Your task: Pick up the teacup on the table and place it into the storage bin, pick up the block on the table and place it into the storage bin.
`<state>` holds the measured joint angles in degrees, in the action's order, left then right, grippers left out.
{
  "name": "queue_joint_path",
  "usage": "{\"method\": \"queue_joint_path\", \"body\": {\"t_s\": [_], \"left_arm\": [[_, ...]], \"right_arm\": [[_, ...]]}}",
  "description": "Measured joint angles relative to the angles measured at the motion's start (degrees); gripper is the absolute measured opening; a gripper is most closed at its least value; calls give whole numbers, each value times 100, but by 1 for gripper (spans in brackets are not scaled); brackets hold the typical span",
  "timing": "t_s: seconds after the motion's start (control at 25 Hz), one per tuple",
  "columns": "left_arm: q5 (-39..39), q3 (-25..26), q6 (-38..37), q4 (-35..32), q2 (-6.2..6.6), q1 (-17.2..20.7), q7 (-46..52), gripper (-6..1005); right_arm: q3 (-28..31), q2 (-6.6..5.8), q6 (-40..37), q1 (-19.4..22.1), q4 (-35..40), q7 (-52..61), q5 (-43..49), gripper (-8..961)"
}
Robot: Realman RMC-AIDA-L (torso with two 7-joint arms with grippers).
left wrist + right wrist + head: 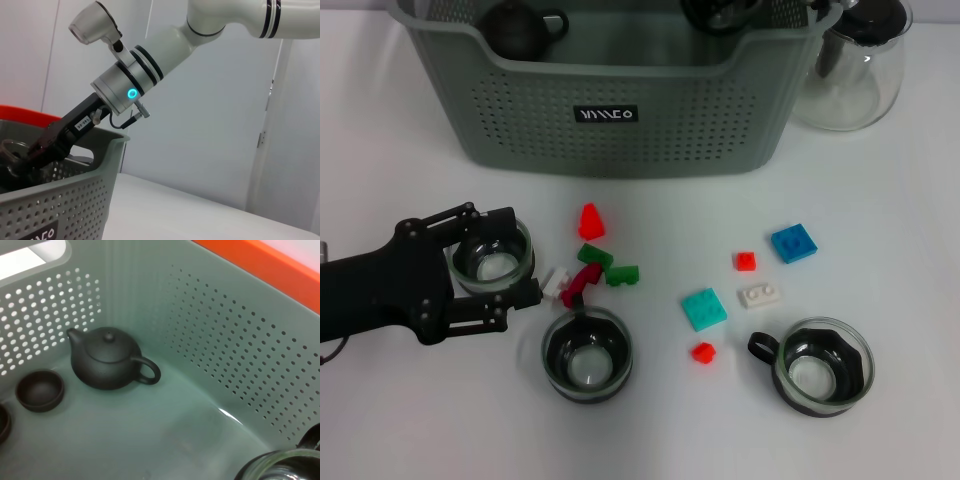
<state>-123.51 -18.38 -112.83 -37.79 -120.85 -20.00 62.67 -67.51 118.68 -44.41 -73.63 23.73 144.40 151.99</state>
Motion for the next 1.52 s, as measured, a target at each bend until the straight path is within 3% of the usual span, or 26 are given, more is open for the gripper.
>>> {"method": "queue_joint_path", "body": {"t_s": [0.36,0.44,0.6,0.72,0.8,0.96,1.08,1.16,1.24,1.36,1.52], "left_arm": [[3,1,-1,0,9,-4,0,874],[3,2,-3,0,9,-3,0,874],[4,27,-51,0,16,1,2,875],[11,106,-63,0,26,21,6,875],[11,144,-58,0,26,40,8,874],[9,166,-26,0,26,62,8,874],[6,168,-8,0,26,65,9,874],[-4,169,0,0,28,53,9,874],[-16,169,19,0,33,37,9,874],[-32,169,31,0,35,27,9,874],[-39,167,28,4,22,30,16,875]], "right_arm": [[63,4,4,20,86,9,-3,204],[132,-3,-59,136,386,2,-81,284],[350,46,-718,1024,2243,-287,-1009,445],[448,28,-1343,2002,3879,-1030,-2561,455],[549,-61,-1873,2671,4622,-1655,-3764,462],[960,-309,-3393,3661,5203,-2718,-5313,472],[1288,-470,-4930,4100,5306,-3311,-5470,472],[1371,-536,-5851,4307,5468,-3598,-5079,472],[1345,-493,-6417,4426,5754,-3683,-4439,473],[1196,-219,-6810,4435,6245,-3657,-3268,473],[635,96,-6878,4149,6412,-3543,-1951,473]]}}
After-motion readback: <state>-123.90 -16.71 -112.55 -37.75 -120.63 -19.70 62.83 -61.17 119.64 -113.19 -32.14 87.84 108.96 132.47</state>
